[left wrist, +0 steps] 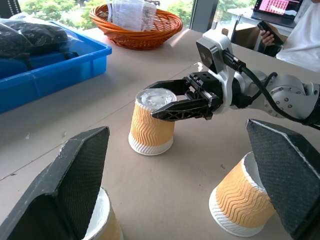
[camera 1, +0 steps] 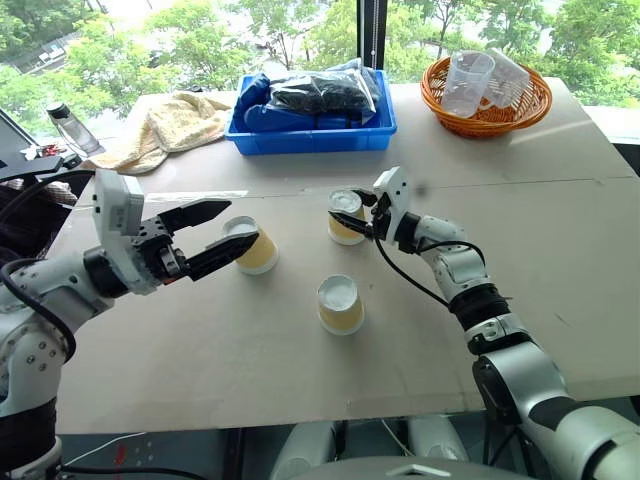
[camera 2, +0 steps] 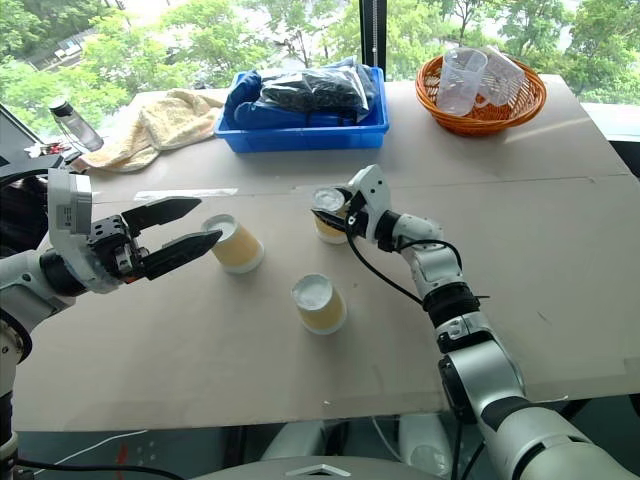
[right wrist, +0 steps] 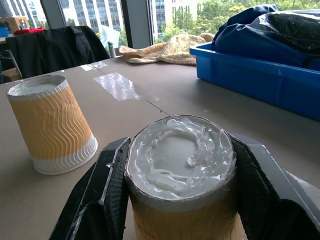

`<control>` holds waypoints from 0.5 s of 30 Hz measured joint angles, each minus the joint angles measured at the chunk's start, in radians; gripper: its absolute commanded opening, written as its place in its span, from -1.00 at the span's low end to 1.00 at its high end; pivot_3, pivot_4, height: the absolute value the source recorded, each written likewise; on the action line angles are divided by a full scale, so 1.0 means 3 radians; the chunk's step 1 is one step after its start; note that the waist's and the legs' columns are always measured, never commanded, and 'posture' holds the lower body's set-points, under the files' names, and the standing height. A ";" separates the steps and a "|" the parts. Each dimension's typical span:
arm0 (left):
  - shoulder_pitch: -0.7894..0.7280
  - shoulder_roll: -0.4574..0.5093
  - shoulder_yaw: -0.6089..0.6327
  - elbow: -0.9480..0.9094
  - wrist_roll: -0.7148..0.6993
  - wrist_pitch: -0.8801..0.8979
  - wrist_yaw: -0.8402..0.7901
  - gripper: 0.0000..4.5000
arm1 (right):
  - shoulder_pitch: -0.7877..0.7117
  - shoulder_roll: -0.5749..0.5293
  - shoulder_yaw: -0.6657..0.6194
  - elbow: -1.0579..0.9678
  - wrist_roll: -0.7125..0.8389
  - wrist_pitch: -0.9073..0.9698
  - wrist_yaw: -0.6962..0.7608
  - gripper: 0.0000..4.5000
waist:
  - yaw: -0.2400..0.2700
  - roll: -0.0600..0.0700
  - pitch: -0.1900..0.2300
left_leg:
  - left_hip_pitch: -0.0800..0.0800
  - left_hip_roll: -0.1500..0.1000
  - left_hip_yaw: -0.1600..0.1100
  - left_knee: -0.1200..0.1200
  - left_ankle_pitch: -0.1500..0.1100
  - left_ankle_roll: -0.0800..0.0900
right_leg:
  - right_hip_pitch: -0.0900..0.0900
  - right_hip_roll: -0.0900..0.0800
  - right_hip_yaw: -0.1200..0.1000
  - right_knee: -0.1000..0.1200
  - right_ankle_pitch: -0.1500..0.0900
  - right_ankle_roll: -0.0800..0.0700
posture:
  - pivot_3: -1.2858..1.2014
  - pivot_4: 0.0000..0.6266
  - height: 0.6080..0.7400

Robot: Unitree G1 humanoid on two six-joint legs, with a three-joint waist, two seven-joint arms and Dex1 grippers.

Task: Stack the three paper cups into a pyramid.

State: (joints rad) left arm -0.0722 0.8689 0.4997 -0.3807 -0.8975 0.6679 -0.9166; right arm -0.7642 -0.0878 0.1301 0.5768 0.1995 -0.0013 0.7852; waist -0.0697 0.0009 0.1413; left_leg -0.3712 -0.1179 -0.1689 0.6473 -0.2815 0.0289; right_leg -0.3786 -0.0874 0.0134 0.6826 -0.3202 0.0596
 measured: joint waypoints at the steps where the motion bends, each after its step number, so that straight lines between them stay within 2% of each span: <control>1: 0.0004 0.0000 -0.0001 0.0000 0.0010 -0.0002 -0.0014 1.00 | 0.0030 -0.0041 0.0000 -0.0052 0.0002 0.0002 0.0014 -0.08 | 0.0000 0.0000 0.0000 | 0.0000 0.0000 0.0000 0.0000 0.0000 0.0000 | 0.0000 0.0000 0.0000 0.0000 0.0000 0.0000 | 0.03 -0.52 1.00; 7: 0.0054 0.0017 -0.0067 -0.0010 0.0045 -0.0063 -0.0206 1.00 | 0.0462 -0.0468 -0.0134 -0.0815 0.0261 0.0319 0.0275 -0.08 | 0.0014 0.0000 0.0000 | -0.0004 0.0000 -0.0001 0.0001 0.0000 0.0000 | 0.0000 -0.0001 -0.0001 -0.0002 0.0000 0.0000 | 0.03 -0.52 1.00; 10: 0.0067 0.0032 -0.0160 -0.0051 0.0051 -0.0150 -0.0423 1.00 | 0.0951 -0.0937 -0.0218 -0.1522 0.0611 0.0697 0.0677 -0.08 | 0.0049 0.0000 0.0000 | -0.0016 0.0000 -0.0004 0.0004 -0.0001 0.0001 | -0.0006 -0.0001 -0.0005 -0.0008 0.0000 0.0000 | 0.03 -0.52 1.00; 15: -0.0059 0.0042 -0.0313 -0.0076 0.0041 -0.0192 -0.0625 1.00 | 0.1652 -0.1393 -0.0234 -0.2347 0.0975 0.1092 0.1015 -0.08 | 0.0062 0.0001 0.0001 | -0.0021 0.0001 -0.0006 0.0004 -0.0001 0.0001 | -0.0010 0.0000 -0.0005 -0.0006 0.0000 0.0000 | 0.03 -0.52 1.00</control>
State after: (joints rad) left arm -0.0899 0.8815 0.4059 -0.4036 -0.8853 0.6103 -1.1040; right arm -0.2686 -0.5058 0.0598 -0.1273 0.4920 0.3262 1.0897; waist -0.0511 0.0012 0.1415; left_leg -0.3774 -0.1177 -0.1708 0.6486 -0.2817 0.0291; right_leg -0.3817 -0.0875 0.0120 0.6809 -0.3200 0.0597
